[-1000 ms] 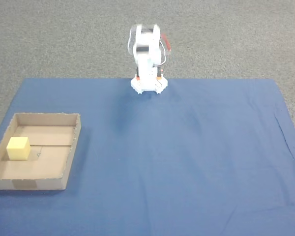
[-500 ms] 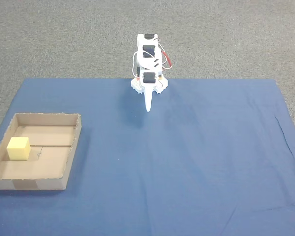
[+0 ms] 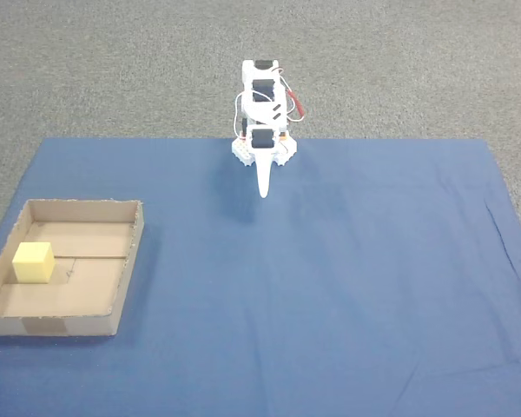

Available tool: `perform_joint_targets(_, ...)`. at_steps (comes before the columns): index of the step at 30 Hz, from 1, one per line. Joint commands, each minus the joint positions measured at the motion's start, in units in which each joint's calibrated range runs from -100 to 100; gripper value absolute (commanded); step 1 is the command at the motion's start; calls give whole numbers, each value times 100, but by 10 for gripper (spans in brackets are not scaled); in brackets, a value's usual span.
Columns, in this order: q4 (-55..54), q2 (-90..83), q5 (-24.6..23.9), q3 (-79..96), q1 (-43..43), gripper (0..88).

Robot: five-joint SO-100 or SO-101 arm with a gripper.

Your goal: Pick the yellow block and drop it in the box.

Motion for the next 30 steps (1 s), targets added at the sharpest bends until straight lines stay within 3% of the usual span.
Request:
perform_joint_targets(1,33,-11,68,88,-10,2)
perform_joint_targets(30,33,-11,49,88,22,2)
